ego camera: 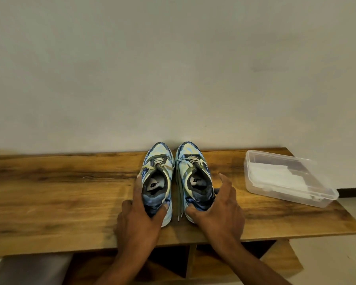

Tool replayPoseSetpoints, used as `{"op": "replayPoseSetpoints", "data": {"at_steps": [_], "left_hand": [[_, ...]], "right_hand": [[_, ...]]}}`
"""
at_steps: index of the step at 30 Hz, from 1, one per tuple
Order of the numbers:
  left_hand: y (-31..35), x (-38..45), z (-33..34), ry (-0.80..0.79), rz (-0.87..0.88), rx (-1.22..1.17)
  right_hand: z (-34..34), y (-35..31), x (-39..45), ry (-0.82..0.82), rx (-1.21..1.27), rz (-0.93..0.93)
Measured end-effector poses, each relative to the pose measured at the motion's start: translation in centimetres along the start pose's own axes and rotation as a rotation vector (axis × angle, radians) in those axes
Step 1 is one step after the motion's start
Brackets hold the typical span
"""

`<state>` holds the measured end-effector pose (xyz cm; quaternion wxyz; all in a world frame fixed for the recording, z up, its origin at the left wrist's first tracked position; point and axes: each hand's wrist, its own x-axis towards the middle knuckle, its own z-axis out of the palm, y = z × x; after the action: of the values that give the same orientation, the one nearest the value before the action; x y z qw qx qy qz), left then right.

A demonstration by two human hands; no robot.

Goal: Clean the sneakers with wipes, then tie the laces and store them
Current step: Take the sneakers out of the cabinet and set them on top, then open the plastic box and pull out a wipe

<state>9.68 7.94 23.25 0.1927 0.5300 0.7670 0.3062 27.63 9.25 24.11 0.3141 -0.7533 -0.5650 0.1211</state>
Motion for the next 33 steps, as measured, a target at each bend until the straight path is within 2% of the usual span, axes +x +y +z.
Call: {"op": "replayPoseSetpoints", "data": {"at_steps": [5, 12, 16, 20, 23, 26, 28, 31, 33], "left_hand": [[-0.4, 0.4, -0.4, 0.010, 0.081, 0.087], [-1.0, 0.8, -1.9, -0.007, 0.082, 0.094], [-0.5, 0.6, -2.2, -0.053, 0.074, 0.127], [0.7, 0.7, -2.6, -0.129, 0.037, 0.199], [2.7, 0.1, -3.1, -0.011, 0.065, 0.243], [4.4, -0.8, -3.2, 0.151, 0.234, 0.117], [5.4, -1.6, -2.4, 0.222, 0.435, 0.066], [7.7, -3.0, -0.4, 0.263, 0.736, 0.091], [10.2, -3.6, 1.6, 0.210, 0.900, 0.101]], "right_hand": [[0.0, -0.4, -0.4, -0.010, -0.034, -0.023], [-0.4, 0.0, -0.8, -0.031, -0.045, -0.071], [-0.8, 0.3, -0.3, -0.120, -0.048, -0.090], [-3.7, 0.2, 2.3, -0.239, 0.087, -0.026], [-6.6, 1.4, 5.8, -0.191, 0.182, -0.047], [-9.7, 5.1, 9.4, -0.031, 0.129, -0.109], [-11.8, 8.6, 11.1, 0.032, 0.008, -0.143], [-14.8, 12.9, 12.4, -0.015, -0.096, -0.094], [-16.3, 15.1, 12.5, -0.022, -0.149, -0.060]]}}
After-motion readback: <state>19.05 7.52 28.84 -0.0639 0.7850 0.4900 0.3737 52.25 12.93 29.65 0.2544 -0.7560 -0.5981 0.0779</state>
